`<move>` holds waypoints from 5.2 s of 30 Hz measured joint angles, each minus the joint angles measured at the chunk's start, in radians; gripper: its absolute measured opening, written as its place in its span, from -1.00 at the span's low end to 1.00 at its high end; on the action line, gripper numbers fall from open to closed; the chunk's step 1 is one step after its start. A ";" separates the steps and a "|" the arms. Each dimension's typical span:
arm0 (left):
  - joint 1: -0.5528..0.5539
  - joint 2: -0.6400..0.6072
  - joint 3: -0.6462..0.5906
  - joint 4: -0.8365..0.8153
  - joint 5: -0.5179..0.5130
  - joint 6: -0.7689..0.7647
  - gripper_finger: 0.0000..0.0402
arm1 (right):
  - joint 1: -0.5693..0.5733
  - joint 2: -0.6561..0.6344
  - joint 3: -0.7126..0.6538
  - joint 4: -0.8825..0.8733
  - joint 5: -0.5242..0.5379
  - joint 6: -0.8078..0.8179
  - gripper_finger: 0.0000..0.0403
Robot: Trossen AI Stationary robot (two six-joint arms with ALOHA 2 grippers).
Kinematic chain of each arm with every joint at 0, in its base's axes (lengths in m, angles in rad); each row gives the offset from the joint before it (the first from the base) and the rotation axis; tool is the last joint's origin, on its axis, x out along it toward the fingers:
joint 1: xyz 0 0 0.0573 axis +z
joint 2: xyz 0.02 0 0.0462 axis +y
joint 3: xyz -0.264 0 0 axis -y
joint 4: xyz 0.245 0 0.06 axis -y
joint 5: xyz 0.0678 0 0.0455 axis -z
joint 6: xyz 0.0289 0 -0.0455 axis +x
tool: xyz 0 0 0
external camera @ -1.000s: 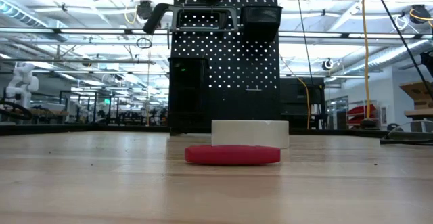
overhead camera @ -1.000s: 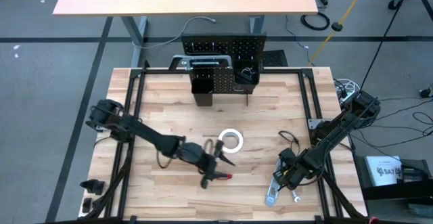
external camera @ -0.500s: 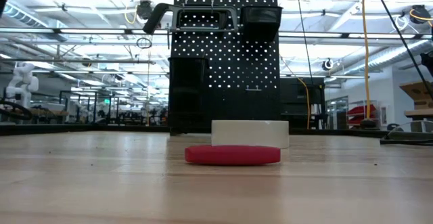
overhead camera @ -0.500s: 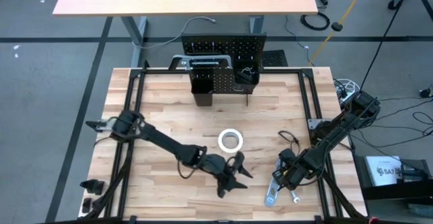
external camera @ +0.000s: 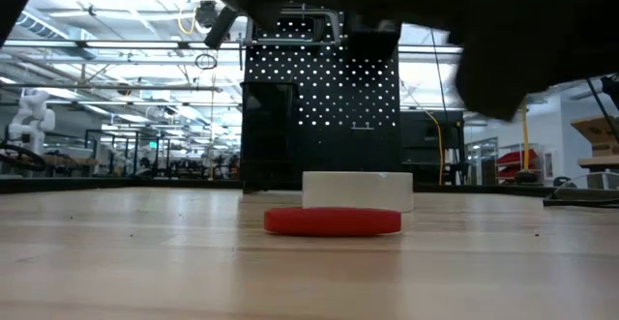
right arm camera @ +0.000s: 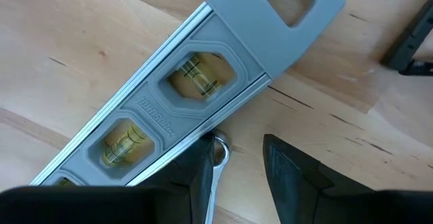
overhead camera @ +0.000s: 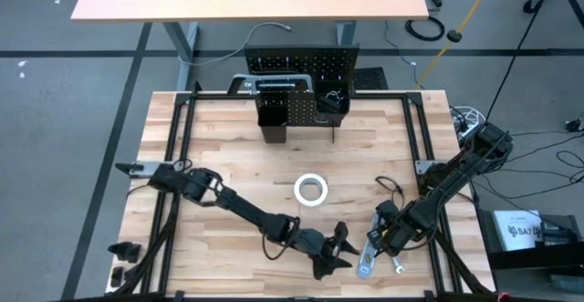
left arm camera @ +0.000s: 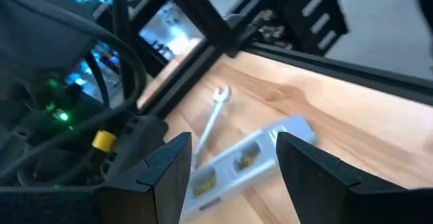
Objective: Hang tools onto peg board
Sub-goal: Put the gray level into the left black tool bin
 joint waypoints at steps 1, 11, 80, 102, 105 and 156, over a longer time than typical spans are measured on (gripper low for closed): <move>-0.003 0.009 0.021 0.002 -0.009 -0.001 0.10 | 0.000 0.000 0.000 0.000 0.001 0.000 -0.39; 0.000 0.024 0.045 -0.104 -0.014 -0.007 0.10 | 0.000 -0.006 0.000 0.001 0.003 -0.041 -0.39; -0.009 -0.525 -0.607 -0.121 -0.490 -0.279 0.10 | -0.090 -0.083 0.078 -0.105 0.107 0.324 0.38; -0.023 -0.526 -0.622 -0.137 -0.480 -0.295 0.10 | -0.137 0.014 0.081 -0.079 0.068 0.337 0.37; -0.023 -0.526 -0.622 -0.137 -0.480 -0.295 0.10 | -0.138 0.010 0.077 -0.061 0.065 0.335 0.37; -0.023 -0.526 -0.621 -0.136 -0.454 -0.295 0.10 | -0.138 0.150 0.088 0.100 0.063 0.307 0.20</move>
